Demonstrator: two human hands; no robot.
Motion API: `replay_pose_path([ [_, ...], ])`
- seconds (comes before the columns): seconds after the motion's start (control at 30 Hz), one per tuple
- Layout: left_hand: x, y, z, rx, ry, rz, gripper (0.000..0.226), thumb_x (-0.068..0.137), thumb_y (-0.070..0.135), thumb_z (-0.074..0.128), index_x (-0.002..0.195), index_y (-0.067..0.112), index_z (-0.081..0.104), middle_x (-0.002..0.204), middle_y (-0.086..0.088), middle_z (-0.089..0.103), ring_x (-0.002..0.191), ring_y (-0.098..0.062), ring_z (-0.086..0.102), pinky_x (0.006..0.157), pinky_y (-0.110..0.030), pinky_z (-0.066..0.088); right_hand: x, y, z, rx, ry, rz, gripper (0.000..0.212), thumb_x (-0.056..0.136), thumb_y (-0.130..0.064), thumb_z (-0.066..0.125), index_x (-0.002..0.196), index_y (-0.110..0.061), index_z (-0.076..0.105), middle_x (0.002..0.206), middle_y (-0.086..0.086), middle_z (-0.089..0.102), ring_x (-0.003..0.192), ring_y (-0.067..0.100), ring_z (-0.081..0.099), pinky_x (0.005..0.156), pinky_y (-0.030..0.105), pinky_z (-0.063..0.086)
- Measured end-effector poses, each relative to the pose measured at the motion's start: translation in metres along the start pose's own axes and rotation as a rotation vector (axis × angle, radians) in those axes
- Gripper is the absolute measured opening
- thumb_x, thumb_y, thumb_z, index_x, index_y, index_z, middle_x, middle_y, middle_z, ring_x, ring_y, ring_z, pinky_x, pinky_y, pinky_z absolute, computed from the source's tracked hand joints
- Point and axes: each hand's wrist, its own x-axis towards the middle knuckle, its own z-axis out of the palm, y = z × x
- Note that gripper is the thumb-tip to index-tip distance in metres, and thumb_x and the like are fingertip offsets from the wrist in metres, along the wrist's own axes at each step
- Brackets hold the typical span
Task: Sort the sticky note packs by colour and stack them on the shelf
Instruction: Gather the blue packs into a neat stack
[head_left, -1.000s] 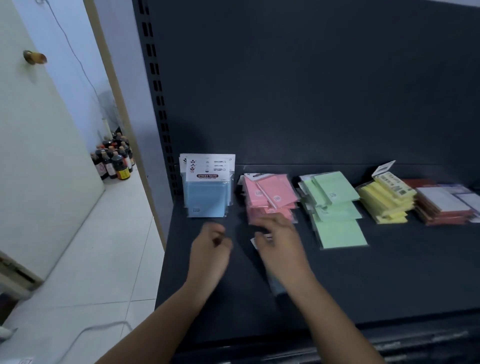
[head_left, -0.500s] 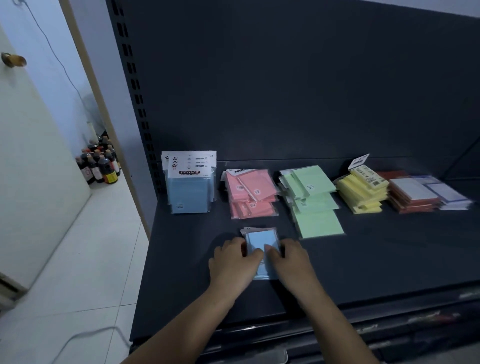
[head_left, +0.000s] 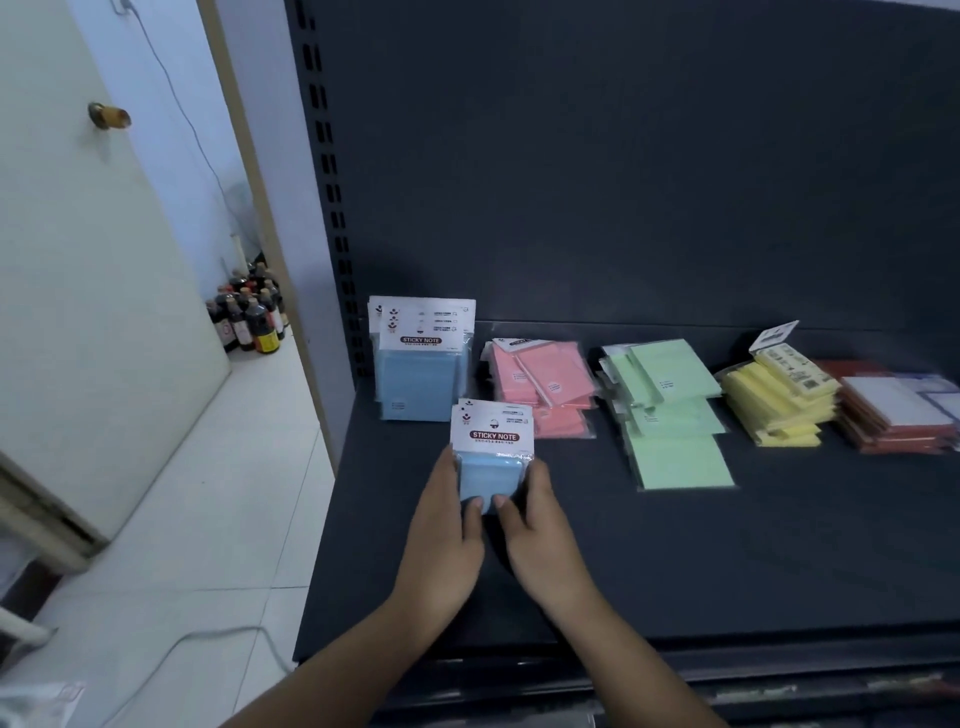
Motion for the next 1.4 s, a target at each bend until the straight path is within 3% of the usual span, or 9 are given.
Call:
replay_pose_path([
  [0.1, 0.007, -0.007, -0.005, 0.025, 0.021, -0.034, 0.052, 0.091, -0.002, 0.045, 0.132, 0.028, 0.035, 0.118, 0.021, 0.046, 0.109, 0.009, 0.044, 0.088, 0.001, 0.029, 0.009, -0.002, 0.011, -0.033, -0.006, -0.015, 0.035, 0.092, 0.003, 0.042, 0.115, -0.022, 0.04, 0.102, -0.013, 0.057, 0.086, -0.016, 0.053, 0.071, 0.001, 0.038],
  [0.27, 0.026, -0.02, -0.02, 0.08, 0.035, -0.073, 0.052, 0.091, 0.001, 0.048, 0.14, 0.01, 0.032, 0.126, 0.001, 0.044, 0.122, -0.011, 0.04, 0.098, -0.016, 0.029, 0.029, -0.011, 0.033, -0.091, 0.013, -0.078, 0.044, 0.09, 0.005, 0.042, 0.129, -0.014, 0.041, 0.117, -0.007, 0.052, 0.102, -0.002, 0.051, 0.083, -0.002, 0.034],
  [0.43, 0.047, -0.034, -0.037, 0.133, 0.052, -0.073, 0.055, 0.091, -0.001, 0.048, 0.142, 0.008, 0.029, 0.127, -0.007, 0.044, 0.122, -0.016, 0.041, 0.1, -0.016, 0.03, 0.051, -0.016, 0.052, -0.186, 0.039, -0.129, 0.049, 0.089, 0.001, 0.049, 0.135, -0.011, 0.038, 0.128, 0.001, 0.047, 0.119, 0.01, 0.046, 0.103, 0.02, 0.037],
  [0.7, 0.07, -0.042, -0.038, 0.195, 0.19, -0.11, 0.053, 0.09, 0.003, 0.052, 0.14, 0.006, 0.034, 0.13, -0.009, 0.045, 0.123, -0.018, 0.039, 0.098, -0.016, 0.027, 0.077, -0.014, 0.06, -0.278, 0.144, -0.123, 0.045, 0.09, -0.01, 0.055, 0.134, -0.011, 0.044, 0.125, 0.003, 0.05, 0.119, 0.016, 0.047, 0.103, 0.029, 0.039],
  [0.87, 0.075, -0.047, -0.036, 0.202, 0.272, -0.117, 0.049, 0.089, 0.002, 0.052, 0.136, 0.005, 0.038, 0.142, -0.008, 0.032, 0.131, -0.019, 0.032, 0.108, -0.025, 0.027, 0.085, -0.01, 0.063, -0.305, 0.148, -0.119, 0.045, 0.087, -0.015, 0.06, 0.13, -0.014, 0.047, 0.122, -0.002, 0.053, 0.113, 0.014, 0.049, 0.1, 0.035, 0.041],
  [0.93, 0.076, -0.048, -0.035, 0.153, 0.257, -0.134, 0.052, 0.09, 0.002, 0.051, 0.139, 0.008, 0.034, 0.147, -0.006, 0.031, 0.135, -0.017, 0.031, 0.112, -0.032, 0.029, 0.085, -0.009, 0.064, -0.331, 0.159, -0.119, 0.048, 0.086, -0.017, 0.06, 0.132, -0.014, 0.044, 0.121, -0.003, 0.05, 0.114, 0.013, 0.046, 0.101, 0.035, 0.04],
  [1.1, 0.077, -0.049, -0.035, 0.094, 0.249, -0.183, 0.063, 0.091, 0.004, 0.048, 0.147, 0.013, 0.021, 0.143, 0.0, 0.042, 0.131, -0.015, 0.04, 0.108, -0.027, 0.031, 0.087, -0.009, 0.068, -0.431, 0.139, -0.111, 0.067, 0.088, -0.023, 0.056, 0.146, -0.013, 0.023, 0.146, 0.001, 0.035, 0.134, 0.015, 0.031, 0.113, 0.035, 0.026],
  [1.23, 0.084, -0.048, -0.036, 0.164, 0.228, -0.202, 0.062, 0.088, 0.009, 0.05, 0.144, 0.012, 0.026, 0.137, -0.003, 0.048, 0.126, -0.02, 0.044, 0.107, -0.042, 0.037, 0.092, -0.01, 0.07, -0.515, 0.066, -0.102, 0.068, 0.094, -0.024, 0.047, 0.15, -0.012, 0.011, 0.153, 0.002, 0.029, 0.138, 0.015, 0.028, 0.115, 0.031, 0.021],
  [1.4, 0.082, -0.05, -0.04, 0.165, 0.207, -0.198, 0.058, 0.087, 0.011, 0.051, 0.141, 0.012, 0.032, 0.134, -0.004, 0.051, 0.124, -0.021, 0.046, 0.104, -0.044, 0.039, 0.091, -0.011, 0.072, -0.541, 0.05, -0.085, 0.067, 0.095, -0.022, 0.045, 0.15, -0.01, 0.008, 0.156, 0.002, 0.019, 0.142, 0.014, 0.019, 0.117, 0.027, 0.014],
])
